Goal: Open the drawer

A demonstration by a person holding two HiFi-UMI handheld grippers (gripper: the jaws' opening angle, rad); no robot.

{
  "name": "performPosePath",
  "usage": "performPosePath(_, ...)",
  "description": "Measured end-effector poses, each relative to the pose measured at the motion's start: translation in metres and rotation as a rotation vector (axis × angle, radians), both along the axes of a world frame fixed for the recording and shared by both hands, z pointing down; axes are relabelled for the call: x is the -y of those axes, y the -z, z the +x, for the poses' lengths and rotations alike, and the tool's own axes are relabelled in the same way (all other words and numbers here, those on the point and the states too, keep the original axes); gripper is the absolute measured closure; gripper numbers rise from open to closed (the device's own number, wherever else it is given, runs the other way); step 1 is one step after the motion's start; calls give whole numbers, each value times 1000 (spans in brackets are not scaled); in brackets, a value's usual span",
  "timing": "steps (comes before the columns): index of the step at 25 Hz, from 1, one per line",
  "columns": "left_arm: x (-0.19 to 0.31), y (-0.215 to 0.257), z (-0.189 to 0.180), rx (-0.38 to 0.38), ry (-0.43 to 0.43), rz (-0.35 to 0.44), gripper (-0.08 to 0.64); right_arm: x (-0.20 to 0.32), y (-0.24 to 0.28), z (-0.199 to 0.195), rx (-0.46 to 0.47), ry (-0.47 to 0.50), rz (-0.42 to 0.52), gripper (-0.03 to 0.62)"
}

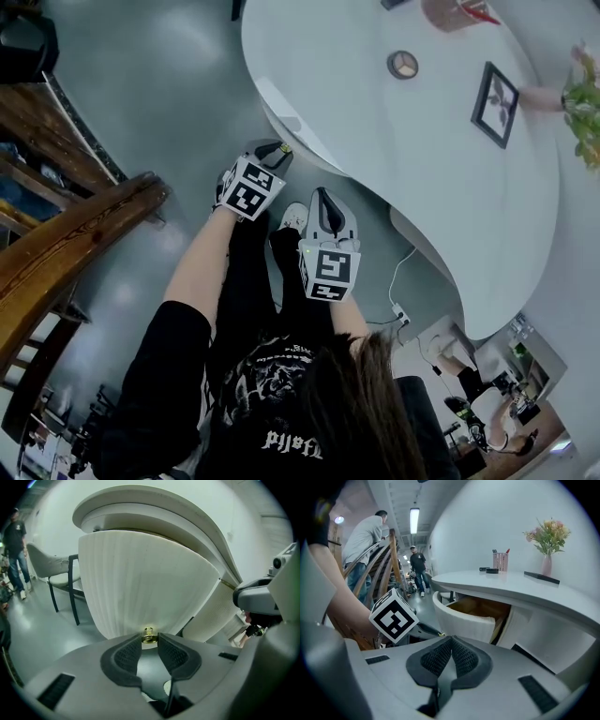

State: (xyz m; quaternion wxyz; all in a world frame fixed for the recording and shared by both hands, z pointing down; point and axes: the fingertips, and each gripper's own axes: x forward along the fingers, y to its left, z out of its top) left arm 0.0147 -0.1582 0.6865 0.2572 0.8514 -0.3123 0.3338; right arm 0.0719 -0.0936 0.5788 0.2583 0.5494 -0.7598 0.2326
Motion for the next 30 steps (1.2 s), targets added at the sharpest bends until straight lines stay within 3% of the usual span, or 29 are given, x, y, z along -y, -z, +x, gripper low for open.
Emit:
performPosePath(4,-7,0,-6,26,-30,-12,442,-4,1,-2,2,0,-11,566)
performPosePath(17,-33,-2,-23,72,0,-64,442,-19,17,-7,24,17,-26,566)
performPosePath(30,-55,-1,-39,103,8,-69,440,-37,26,-9,34,16,-39,566)
